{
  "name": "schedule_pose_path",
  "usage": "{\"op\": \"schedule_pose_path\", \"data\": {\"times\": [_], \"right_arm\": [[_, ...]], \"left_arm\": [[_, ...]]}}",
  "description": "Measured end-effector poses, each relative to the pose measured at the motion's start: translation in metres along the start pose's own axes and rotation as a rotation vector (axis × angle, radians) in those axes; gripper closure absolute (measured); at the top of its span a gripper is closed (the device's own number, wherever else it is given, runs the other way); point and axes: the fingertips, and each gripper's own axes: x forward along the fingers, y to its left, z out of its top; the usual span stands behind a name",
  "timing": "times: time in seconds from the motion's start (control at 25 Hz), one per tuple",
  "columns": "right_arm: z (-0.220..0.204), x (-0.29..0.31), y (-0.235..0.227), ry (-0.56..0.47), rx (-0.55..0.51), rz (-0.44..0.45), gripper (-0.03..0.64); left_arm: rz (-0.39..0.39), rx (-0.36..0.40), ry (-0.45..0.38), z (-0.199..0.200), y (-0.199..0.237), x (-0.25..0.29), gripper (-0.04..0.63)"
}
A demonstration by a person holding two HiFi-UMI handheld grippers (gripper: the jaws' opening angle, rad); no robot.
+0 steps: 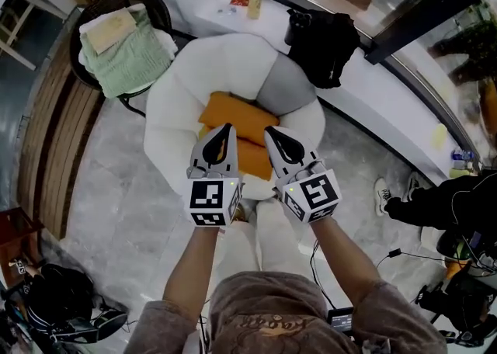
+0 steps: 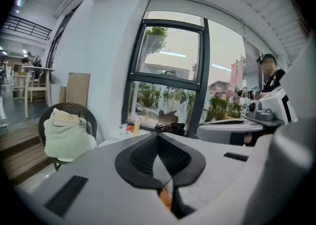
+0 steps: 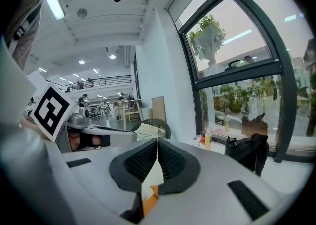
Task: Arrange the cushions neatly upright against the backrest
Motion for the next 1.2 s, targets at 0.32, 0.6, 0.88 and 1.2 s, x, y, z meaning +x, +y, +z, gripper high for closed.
{"op": "schedule_pose_path", "data": {"times": [0.32, 0.6, 0.88, 1.2], "right_arm": [[-0.051, 0.029, -0.009, 0.034, 0.008, 0.016, 0.597], [-0.112, 0.047, -0.004, 0.087, 0.035, 0.025, 0.597], [-0.164, 0.061, -0.006, 0.135, 0.063, 0.033, 0.597], [-0.202, 0.081, -0.004, 0.181, 0.074, 0.057, 0.597]], "left_arm": [[0.032, -0.017, 0.033, -0.051, 0.021, 0.025, 0.591], [0.049, -0.057, 0.105, -0.121, 0.036, 0.033, 0.591], [0.076, -0.1, 0.138, -0.169, 0.045, 0.039, 0.591], [0.086, -0.139, 0.18, -0.212, 0.055, 0.047, 0.591]]}}
